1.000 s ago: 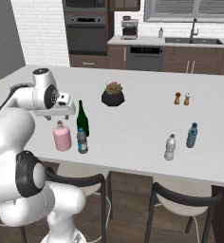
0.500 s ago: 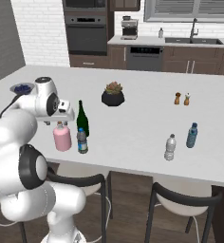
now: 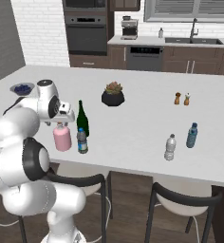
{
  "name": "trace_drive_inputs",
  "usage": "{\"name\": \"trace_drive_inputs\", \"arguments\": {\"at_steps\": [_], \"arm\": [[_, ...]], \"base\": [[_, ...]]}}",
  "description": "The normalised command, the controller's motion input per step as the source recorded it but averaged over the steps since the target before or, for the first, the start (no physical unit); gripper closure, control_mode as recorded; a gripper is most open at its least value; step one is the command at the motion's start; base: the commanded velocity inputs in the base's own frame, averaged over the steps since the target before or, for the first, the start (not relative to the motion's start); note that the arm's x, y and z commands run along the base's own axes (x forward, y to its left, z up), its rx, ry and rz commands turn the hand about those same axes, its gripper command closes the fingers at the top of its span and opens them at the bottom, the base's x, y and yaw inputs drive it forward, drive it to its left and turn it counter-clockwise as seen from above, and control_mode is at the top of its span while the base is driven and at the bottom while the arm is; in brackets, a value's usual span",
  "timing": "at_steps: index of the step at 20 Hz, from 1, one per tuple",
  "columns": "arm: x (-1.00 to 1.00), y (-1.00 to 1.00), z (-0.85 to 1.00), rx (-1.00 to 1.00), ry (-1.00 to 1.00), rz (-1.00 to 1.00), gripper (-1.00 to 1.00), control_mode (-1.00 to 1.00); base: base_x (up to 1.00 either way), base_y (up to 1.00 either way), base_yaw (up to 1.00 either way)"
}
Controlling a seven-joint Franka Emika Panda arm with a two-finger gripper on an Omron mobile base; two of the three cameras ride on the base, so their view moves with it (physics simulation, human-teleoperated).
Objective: Move the plastic bottles in the middle to the plastics group, and the glass bottles in the middle to the glass group.
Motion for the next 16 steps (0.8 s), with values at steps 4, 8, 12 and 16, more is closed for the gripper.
{"name": "trace_drive_inputs", "arguments": {"at_steps": [4, 8, 12, 16], "arm": [[0.29, 0.17, -0.05, 0.0, 0.0, 0.0, -1.0, -1.0], [0.19, 0.06, -0.23, 0.0, 0.0, 0.0, -1.0, -1.0], [0.25, 0.0, -0.45, 0.0, 0.0, 0.0, -1.0, -1.0], [0.08, 0.0, -0.27, 0.0, 0.0, 0.0, -1.0, -1.0]], "base": [[0.0, 0.0, 0.0], [0.0, 0.0, 0.0], [0.0, 0.0, 0.0], [0.0, 0.0, 0.0]]}}
